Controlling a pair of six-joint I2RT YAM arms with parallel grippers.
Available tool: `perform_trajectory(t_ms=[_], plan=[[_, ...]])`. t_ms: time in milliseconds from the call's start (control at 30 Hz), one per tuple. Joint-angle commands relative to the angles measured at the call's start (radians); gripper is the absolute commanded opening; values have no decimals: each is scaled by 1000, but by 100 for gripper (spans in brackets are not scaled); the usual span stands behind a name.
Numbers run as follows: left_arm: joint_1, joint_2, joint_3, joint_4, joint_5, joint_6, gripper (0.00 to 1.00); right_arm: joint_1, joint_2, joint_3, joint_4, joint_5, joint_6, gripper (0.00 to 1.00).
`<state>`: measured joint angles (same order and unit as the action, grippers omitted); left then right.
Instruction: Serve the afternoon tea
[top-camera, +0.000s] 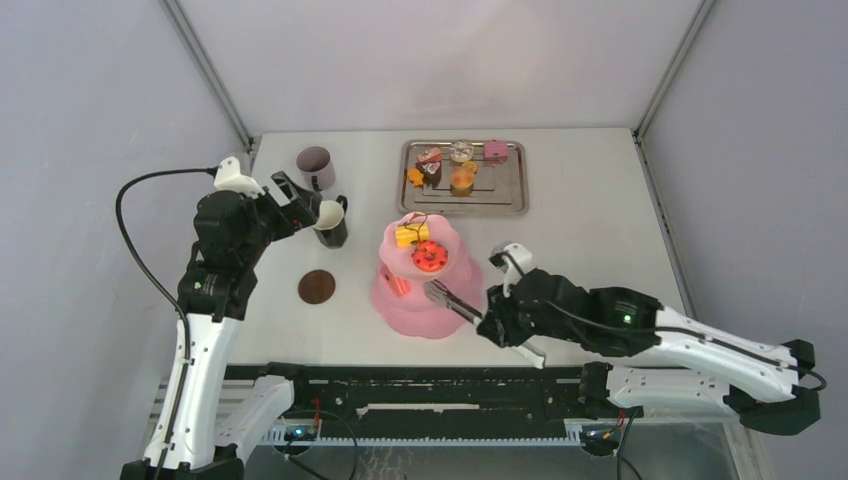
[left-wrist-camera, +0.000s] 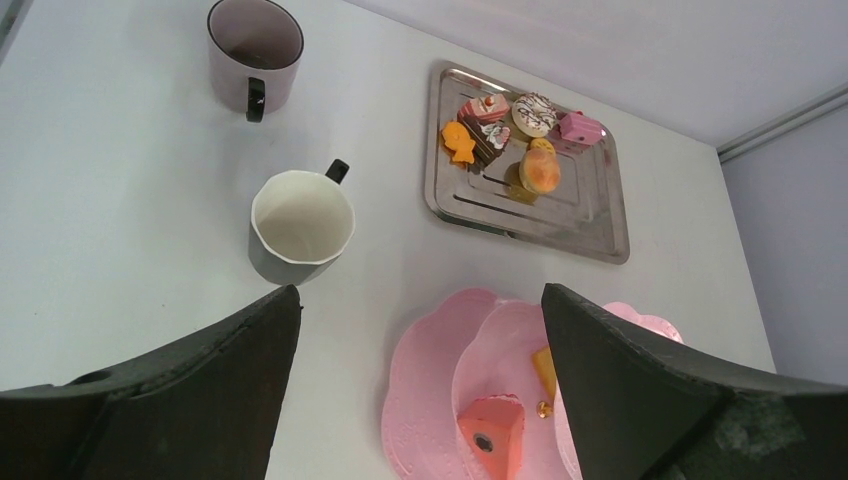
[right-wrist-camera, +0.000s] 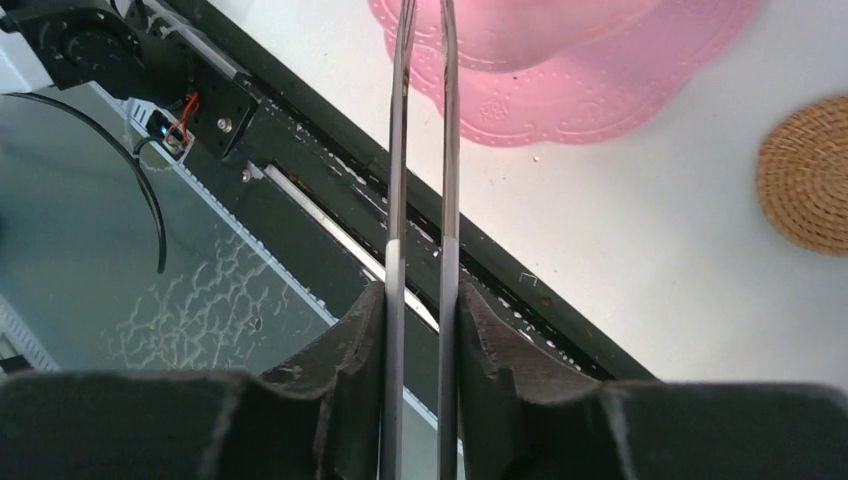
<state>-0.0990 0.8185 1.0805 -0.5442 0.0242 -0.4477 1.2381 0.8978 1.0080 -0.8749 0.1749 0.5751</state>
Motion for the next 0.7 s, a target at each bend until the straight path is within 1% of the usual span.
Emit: perform_trajectory(t_ms=[0,67,133,233,333,367,400,500,600,633,667], plan=[[9,3,-6,45,24,-15,94,4,-101,6,-95,83,46,28],[9,5,-3,47,27,-16,94,-5,-129,7,-130,106,53,20],[10,5,-1,48,27,-17,94,-31,-155,7,-173,115,47,16],[8,5,-2,49,27,-15,94,-114,-191,11,-231,125,35,14],[9,8,-2,49,26,-17,94,-240,-198,24,-246,145,4,15],[9,10,-1,51,27,-17,94,-295,-190,26,-225,144,-16,19],[9,13,-1,51,27,-18,94,-352,-175,30,-200,141,-38,20],[8,15,2,51,23,-19,94,-544,-89,39,-84,70,-116,25],[9,7,1,48,15,-16,94,-721,29,52,71,1,-159,31],[9,6,1,44,15,-13,94,-796,68,60,146,-40,-170,32],[9,7,3,40,15,-9,94,-841,123,70,202,-82,-172,33]])
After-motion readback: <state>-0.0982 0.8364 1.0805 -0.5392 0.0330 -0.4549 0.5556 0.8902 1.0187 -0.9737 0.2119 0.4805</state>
